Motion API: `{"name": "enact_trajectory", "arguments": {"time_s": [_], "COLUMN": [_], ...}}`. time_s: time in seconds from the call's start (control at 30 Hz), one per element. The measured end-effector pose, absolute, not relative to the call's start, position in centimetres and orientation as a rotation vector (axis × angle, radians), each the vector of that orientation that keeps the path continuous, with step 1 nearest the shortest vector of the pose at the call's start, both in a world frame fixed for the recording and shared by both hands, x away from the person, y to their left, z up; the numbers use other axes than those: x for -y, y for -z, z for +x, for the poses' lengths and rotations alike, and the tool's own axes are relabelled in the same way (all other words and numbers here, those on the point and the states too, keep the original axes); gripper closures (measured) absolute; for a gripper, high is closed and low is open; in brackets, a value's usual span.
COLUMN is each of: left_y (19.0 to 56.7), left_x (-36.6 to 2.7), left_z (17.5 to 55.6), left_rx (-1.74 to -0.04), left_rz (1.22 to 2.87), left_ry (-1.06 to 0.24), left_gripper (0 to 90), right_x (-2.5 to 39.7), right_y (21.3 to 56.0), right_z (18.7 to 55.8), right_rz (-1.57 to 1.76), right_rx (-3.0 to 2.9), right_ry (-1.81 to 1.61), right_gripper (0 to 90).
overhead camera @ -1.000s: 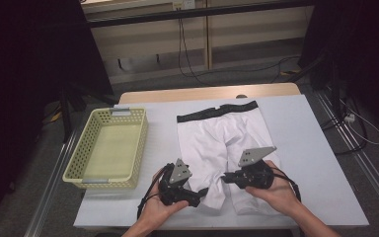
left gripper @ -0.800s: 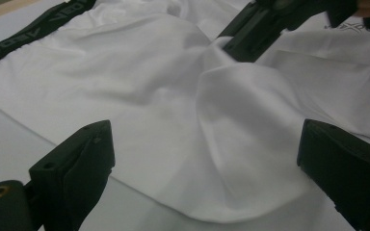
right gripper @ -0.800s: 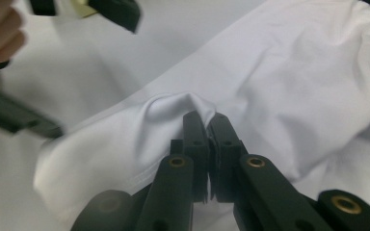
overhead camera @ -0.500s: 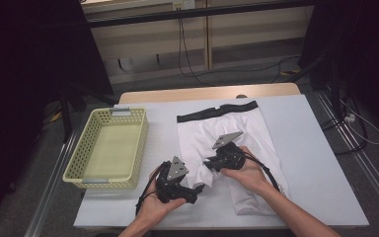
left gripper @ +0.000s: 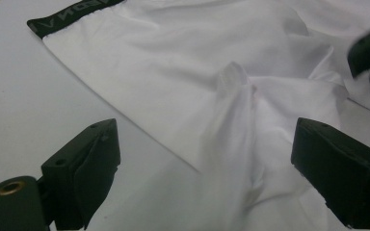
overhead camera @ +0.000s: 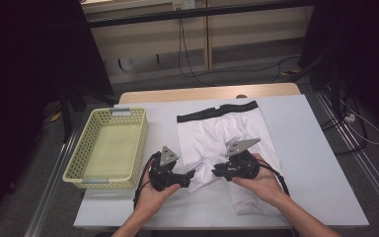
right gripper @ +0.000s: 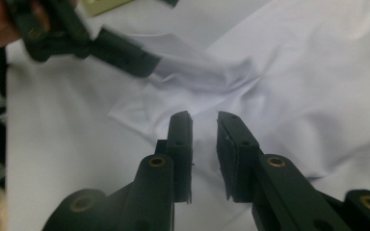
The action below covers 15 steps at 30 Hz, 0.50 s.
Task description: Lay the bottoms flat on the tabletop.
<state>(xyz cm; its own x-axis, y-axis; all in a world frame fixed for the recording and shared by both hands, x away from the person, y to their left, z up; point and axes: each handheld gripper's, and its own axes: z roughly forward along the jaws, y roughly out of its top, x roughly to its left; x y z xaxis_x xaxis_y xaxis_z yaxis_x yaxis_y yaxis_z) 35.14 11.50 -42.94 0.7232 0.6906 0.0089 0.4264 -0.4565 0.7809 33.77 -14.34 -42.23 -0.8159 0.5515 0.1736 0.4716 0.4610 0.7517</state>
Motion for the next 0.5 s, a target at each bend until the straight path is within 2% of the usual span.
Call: {"name": "enact_trajectory", "arguments": {"time_s": [0.13,0.4,0.5], "left_y": [42.8,42.8,42.8], "left_x": [-11.6,-12.2,-12.4], "left_z": [35.0,35.0,34.9], "left_rx": [-0.844,-0.861,-0.874], "left_rz": [2.109,2.11,2.102], "left_ry": [-0.423,-0.43,-0.425], "left_gripper": [10.3,10.3,10.2], "right_x": [12.4,9.9,9.4], "right_y": [43.3,44.5,44.9], "right_z": [33.0,33.4,33.6], "right_rz": [0.835,0.793,0.786], "right_rx": [-2.688,-2.685,-2.678], "right_ry": [-1.252,-1.204,-1.192], "right_gripper": [77.7,67.8,68.3]}}
